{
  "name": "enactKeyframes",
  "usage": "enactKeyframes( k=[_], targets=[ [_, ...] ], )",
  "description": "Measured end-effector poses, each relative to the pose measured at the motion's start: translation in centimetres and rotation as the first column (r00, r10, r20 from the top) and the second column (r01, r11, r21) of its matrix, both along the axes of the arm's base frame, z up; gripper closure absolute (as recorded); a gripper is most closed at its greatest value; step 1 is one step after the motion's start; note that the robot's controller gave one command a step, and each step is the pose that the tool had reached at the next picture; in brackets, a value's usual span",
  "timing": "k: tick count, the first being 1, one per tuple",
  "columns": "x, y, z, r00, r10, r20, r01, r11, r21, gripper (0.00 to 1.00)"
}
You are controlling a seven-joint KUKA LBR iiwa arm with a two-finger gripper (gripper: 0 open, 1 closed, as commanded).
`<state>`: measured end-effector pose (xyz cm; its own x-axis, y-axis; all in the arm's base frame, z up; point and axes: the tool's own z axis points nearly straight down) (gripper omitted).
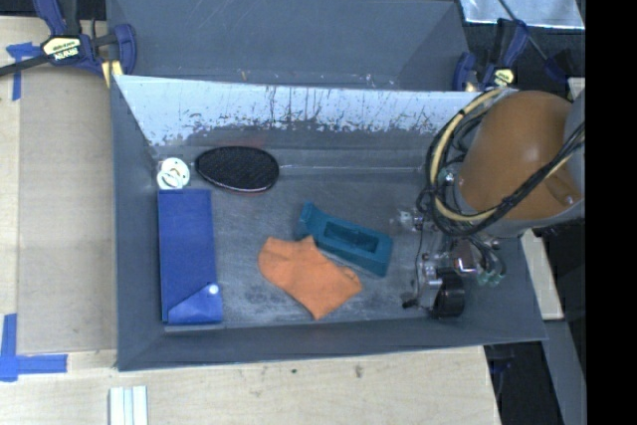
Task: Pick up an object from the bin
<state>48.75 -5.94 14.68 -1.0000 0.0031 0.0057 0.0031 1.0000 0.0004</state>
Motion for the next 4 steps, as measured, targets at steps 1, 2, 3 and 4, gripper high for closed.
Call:
enactKeyframes(
  k=[1, 2, 3, 4],
  targets=[
    [0.2, 0.0, 0.4, 1.000, 0.003, 0.008, -0.003, 1.000, -0.001, 0.00],
    [3.3, 2.9, -4.1, 0.986, -0.163, 0.016, 0.163, 0.987, -0.001, 0.00],
    [4.3, 4.4, -4.9, 0.992, -0.125, 0.003, 0.125, 0.992, -0.001, 0.00],
    [5.2, 4.4, -3.4, 0.990, -0.143, 0.013, 0.143, 0.990, 0.000, 0.00]
  ],
)
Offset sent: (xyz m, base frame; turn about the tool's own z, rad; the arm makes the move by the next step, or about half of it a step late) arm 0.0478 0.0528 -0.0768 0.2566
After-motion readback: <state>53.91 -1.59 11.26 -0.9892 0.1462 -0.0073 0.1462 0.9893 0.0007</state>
